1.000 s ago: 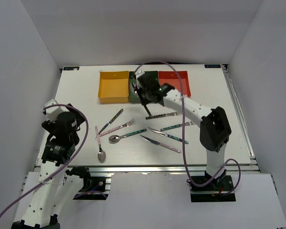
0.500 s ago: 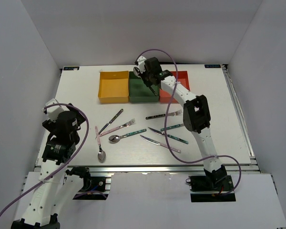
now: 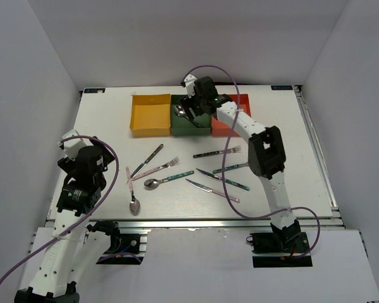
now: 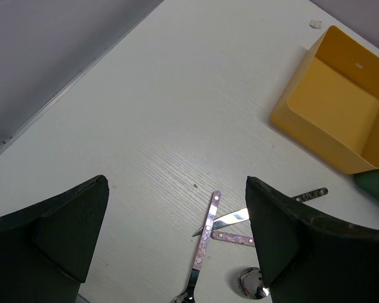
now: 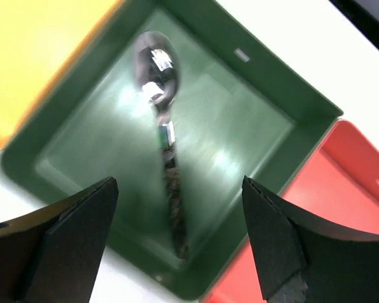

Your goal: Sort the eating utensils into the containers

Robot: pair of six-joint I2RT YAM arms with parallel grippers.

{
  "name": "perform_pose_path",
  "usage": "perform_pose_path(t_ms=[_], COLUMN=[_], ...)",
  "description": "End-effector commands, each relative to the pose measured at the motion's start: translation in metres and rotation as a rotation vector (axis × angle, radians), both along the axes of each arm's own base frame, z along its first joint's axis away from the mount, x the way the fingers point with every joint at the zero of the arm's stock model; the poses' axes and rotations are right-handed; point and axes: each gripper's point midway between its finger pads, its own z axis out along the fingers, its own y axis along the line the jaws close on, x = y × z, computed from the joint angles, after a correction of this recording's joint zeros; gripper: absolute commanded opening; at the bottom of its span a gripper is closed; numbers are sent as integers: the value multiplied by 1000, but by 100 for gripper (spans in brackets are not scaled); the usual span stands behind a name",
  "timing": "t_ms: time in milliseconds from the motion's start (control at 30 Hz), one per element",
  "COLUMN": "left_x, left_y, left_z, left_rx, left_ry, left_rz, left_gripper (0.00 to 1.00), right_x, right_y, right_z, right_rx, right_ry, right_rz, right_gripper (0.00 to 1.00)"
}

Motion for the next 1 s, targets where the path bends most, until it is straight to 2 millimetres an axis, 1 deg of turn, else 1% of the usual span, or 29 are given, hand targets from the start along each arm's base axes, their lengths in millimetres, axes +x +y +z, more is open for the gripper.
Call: perform_pose_path(t_ms=[0,33,67,100,133,167,200,233,267,300,333,367,400,433,467,500,567,633,667,733,767,833,867,900,967], left_x=[0,0,-1,-1,-1,-2,-2,-1,-2,-1,-2,-2,-2,-2,-2,-2,-2,-2,-2,-2,-2,-2,-2,-3,-3], left_y=[1,2,2,2,3,2,2,2,2,3,3,3,3,3,3,3,3,3,3,3,3,3,3,3,3], left_z=[11,11,11,12,12,12,12,12,12,12,11,11,11,12,12,12,11,11,12,12,12,11,12,12,13], left_rx=[-4,-3,-4,-4,-6,-5,-7,-6,-7,-6,-5,-5,-5,-5,-4,-4,-5,-5,-5,-6,-6,-7,-6,-7,-7], left_ry=[-32,-33,-36,-39,-40,-40,-44,-42,-41,-40,-38,-37,-38,-41,-38,-38,-38,-38,-39,-42,-42,-40,-42,-42,-46], left_rz=[2,7,7,8,10,8,9,7,9,10,10,10,12,12,12,12,12,12,12,12,11,11,12,11,12], left_gripper=[98,98,98,98,98,98,98,98,98,98,98,98,98,98,98,98,98,98,98,98,98,98,98,98,98], right_x=[-69,-102,-129,-167,-184,-193,-212,-226,-235,-251,-257,-262,-270,-270,-269,-272,-268,-268,-267,-268,-269,-274,-277,-281,-288], right_y=[23,37,39,46,47,44,51,47,49,51,53,54,59,58,62,67,72,77,79,85,86,89,87,86,84], right_z=[76,71,84,45,34,34,22,4,-5,-14,-19,-32,-39,-45,-55,-59,-71,-77,-84,-85,-92,-96,-106,-108,-119], right_rx=[83,102,96,20,-16,-58,-88,-122,-131,-147,-163,-193,-219,-260,-288,-302,-336,-347,-356,-349,-351,-341,-349,-352,-358], right_ry=[-18,27,5,35,31,-7,-6,29,53,92,104,126,129,131,132,129,119,118,125,125,137,162,193,215,261], right_rz=[213,344,415,513,543,546,591,620,652,688,716,731,757,754,759,771,773,785,789,809,821,849,859,871,888], right_gripper=[83,82,81,79,79,79,79,78,77,75,75,75,74,72,71,70,68,67,66,66,66,62,60,53,45])
